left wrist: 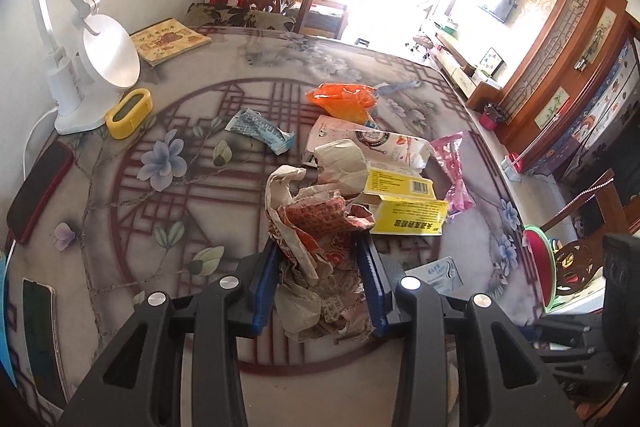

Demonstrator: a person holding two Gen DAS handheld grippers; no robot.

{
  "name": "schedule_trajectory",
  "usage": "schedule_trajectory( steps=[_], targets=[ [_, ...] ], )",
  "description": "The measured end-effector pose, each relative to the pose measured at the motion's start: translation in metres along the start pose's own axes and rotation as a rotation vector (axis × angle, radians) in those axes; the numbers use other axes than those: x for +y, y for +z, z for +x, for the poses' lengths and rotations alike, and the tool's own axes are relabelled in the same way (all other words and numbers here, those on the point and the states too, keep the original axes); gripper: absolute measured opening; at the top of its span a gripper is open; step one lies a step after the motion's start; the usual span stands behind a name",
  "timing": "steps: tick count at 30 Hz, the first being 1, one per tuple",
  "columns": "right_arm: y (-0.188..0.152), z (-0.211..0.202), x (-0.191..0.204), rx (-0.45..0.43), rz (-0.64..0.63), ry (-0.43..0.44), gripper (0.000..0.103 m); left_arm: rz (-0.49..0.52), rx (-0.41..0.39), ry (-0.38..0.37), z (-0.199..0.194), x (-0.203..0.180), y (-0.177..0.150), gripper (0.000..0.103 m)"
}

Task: Collect trash
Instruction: 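Grasp the white-blue toothpaste box with the right gripper, then carry the toothpaste box and paper wad over the red bucket and open both grippers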

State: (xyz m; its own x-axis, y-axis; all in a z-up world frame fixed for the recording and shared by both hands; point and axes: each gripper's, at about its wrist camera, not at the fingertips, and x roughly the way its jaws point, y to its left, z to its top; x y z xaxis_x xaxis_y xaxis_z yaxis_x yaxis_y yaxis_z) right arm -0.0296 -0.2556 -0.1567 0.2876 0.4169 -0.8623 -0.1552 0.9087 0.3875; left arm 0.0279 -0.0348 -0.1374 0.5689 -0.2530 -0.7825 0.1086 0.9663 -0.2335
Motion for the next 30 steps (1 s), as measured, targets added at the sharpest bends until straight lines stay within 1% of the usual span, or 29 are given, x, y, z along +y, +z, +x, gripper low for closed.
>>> schedule_trajectory(
  steps=[1, 4, 7, 8, 11, 13, 15, 18, 21, 22, 24, 25, 26, 27, 30],
  targets=[
    [0.002, -0.003, -0.002, -0.011, -0.008, -0.01, 0.058, -0.003, 0.0, 0.002, -0.001, -0.001, -0.002, 0.036],
    [0.013, -0.003, 0.002, -0.009, -0.074, -0.045, 0.064, -0.02, 0.012, 0.01, 0.0, 0.0, -0.007, 0.036],
    [0.029, 0.006, 0.017, 0.014, -0.208, -0.084, 0.072, -0.036, 0.014, 0.011, -0.001, 0.002, -0.011, 0.036],
    [0.033, 0.011, 0.022, 0.033, -0.251, -0.095, 0.073, -0.04, 0.011, 0.012, -0.003, 0.003, -0.012, 0.036],
    [0.043, 0.033, 0.044, 0.11, -0.445, -0.162, 0.075, -0.056, -0.009, 0.016, -0.009, 0.009, -0.013, 0.036],
    [0.05, 0.051, 0.058, 0.182, -0.577, -0.218, 0.077, -0.072, -0.02, 0.021, -0.013, 0.015, -0.014, 0.036],
    [0.055, 0.068, 0.065, 0.246, -0.657, -0.248, 0.079, -0.098, -0.028, 0.028, -0.017, 0.024, -0.017, 0.036],
    [0.057, 0.093, 0.069, 0.323, -0.721, -0.289, 0.081, -0.129, -0.028, 0.038, -0.02, 0.037, -0.022, 0.036],
    [0.057, 0.114, 0.072, 0.382, -0.739, -0.302, 0.081, -0.159, -0.022, 0.049, -0.02, 0.048, -0.026, 0.036],
    [0.056, 0.119, 0.072, 0.392, -0.747, -0.313, 0.078, -0.164, -0.021, 0.052, -0.021, 0.051, -0.027, 0.036],
    [0.052, 0.127, 0.072, 0.405, -0.755, -0.321, 0.066, -0.169, -0.022, 0.059, -0.022, 0.055, -0.028, 0.036],
    [0.052, 0.126, 0.073, 0.391, -0.752, -0.305, 0.049, -0.169, -0.024, 0.062, -0.022, 0.056, -0.027, 0.036],
    [0.052, 0.123, 0.072, 0.375, -0.742, -0.292, 0.042, -0.168, -0.027, 0.065, -0.023, 0.057, -0.027, 0.036],
    [0.055, 0.115, 0.07, 0.343, -0.706, -0.268, 0.04, -0.167, -0.029, 0.066, -0.024, 0.057, -0.026, 0.036],
    [0.06, 0.088, 0.063, 0.246, -0.582, -0.188, 0.04, -0.154, -0.033, 0.06, -0.024, 0.052, -0.022, 0.036]
  ],
)
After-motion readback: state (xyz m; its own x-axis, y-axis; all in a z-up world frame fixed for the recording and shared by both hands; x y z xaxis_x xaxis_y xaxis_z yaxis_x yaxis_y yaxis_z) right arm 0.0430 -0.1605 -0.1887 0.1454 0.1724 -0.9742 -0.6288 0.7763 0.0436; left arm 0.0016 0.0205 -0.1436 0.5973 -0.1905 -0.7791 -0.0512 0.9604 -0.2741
